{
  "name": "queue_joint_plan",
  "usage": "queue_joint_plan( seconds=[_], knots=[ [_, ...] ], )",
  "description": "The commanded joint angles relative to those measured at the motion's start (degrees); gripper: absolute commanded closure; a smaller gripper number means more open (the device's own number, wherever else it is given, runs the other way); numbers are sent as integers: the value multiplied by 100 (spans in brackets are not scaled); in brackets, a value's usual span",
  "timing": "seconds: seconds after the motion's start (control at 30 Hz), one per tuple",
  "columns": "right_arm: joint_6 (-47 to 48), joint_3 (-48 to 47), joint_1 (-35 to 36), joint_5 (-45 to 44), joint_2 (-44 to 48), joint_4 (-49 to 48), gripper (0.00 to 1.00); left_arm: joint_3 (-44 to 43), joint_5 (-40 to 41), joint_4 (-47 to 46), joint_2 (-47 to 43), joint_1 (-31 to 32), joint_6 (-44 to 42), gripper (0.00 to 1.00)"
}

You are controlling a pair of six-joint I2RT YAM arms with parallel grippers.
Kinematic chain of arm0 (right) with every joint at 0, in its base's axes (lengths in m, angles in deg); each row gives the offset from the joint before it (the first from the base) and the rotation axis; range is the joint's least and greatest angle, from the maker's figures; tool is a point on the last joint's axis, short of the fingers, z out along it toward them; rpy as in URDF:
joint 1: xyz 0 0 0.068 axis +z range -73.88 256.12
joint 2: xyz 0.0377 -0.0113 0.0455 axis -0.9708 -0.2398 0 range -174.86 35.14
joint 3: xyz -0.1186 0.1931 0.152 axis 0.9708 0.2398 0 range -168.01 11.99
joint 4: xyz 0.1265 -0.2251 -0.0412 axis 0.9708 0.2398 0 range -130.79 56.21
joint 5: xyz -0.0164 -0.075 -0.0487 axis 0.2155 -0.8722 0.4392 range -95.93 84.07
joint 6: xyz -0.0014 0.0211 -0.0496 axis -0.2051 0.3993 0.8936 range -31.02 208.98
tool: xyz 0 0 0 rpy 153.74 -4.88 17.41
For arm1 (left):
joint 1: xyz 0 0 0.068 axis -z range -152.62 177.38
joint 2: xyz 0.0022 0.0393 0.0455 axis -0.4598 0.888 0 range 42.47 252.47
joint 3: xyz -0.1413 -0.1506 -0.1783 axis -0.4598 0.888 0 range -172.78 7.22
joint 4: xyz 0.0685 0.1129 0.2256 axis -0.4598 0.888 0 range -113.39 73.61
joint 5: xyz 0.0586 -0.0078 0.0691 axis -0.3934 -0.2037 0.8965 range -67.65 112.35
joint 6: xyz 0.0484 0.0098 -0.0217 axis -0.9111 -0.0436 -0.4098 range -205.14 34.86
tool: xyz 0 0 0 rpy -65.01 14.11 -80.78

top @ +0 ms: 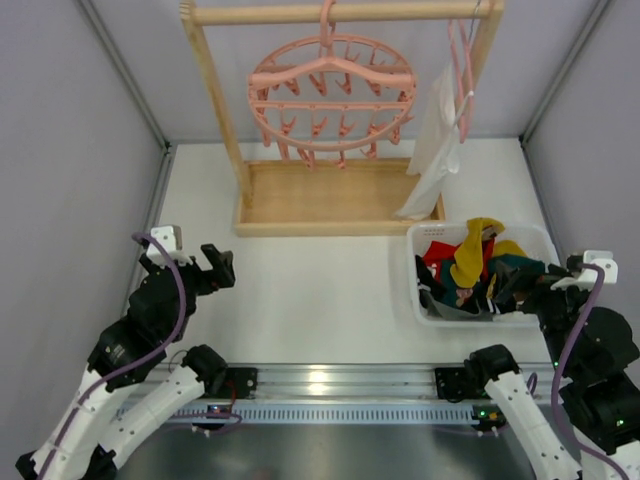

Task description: Remove the socks clipped to the hanger

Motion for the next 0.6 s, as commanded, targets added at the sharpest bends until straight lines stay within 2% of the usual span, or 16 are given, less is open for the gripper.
queue_joint_plan(
  seconds=[0.0, 0.57],
  knots=[
    [13, 47, 62, -160, -80, -88, 1, 137, -461, -472, 103, -392, -302, 1],
    [-83, 126, 54, -309, -194, -150, 1, 172, -725, -516, 305, -710, -364, 1]
  ],
)
